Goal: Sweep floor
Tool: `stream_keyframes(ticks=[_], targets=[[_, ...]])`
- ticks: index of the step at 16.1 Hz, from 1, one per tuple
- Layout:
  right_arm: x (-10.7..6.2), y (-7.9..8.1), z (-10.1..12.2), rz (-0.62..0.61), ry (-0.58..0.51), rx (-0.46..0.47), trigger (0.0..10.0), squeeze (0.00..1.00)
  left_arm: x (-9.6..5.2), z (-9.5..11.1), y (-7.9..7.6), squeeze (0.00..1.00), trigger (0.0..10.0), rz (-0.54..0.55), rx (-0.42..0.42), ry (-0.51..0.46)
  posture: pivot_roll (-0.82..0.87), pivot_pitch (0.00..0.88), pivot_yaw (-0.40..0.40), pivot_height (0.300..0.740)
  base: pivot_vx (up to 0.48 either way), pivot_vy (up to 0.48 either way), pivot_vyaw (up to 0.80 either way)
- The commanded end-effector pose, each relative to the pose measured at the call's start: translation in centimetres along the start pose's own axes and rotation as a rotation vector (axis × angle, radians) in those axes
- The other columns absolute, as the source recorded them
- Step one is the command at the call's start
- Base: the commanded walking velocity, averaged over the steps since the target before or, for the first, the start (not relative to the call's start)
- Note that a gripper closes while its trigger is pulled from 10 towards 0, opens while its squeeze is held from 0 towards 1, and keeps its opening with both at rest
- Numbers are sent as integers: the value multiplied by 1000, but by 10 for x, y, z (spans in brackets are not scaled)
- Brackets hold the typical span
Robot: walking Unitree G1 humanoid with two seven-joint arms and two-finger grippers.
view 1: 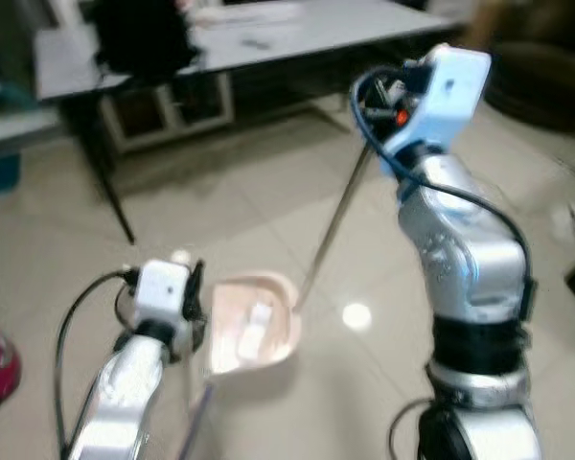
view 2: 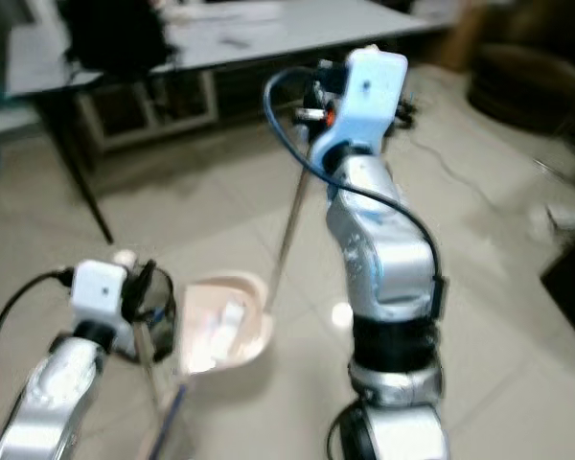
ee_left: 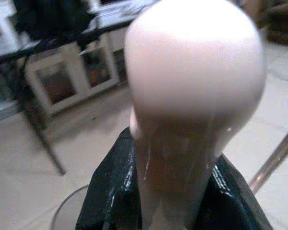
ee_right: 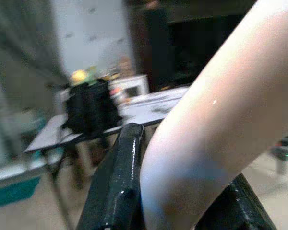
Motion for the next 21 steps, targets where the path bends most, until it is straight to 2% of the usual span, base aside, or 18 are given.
stream_keyframes(ticks=[1,4,8,14,21], targets=[[1,-4,16,-10,-57,11,10000,0,2,8,-4,0,10000,-11,15,-25,-59,0,24,740,345,0,800],[2,-6,16,-18,-57,16,10000,0,2,8,-4,0,10000,-11,17,-24,-57,0,22,740,346,0,742],[3,-13,13,-57,-54,28,10000,0,4,10,-4,0,10000,-14,25,-27,-59,0,25,740,343,0,0],[2,-30,23,-129,-116,-98,10000,0,10,13,-6,0,10000,-24,27,-31,-70,0,42,740,344,0,0],[2,-33,23,-145,-129,-96,10000,0,12,15,-5,0,10000,-26,31,-31,-65,0,46,740,343,0,0]])
Point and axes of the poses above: a point about 5 cm out from each wrist's last joint towards the gripper, its own x axis pointing out of the wrist towards the gripper, its own z axis along the axis of the wrist's last joint, y = z × x, the point moved 4 cm from there along x, pointing out of the wrist towards the gripper, and after that the axes turned 14 degrees about -x, right-handed, at the moved point
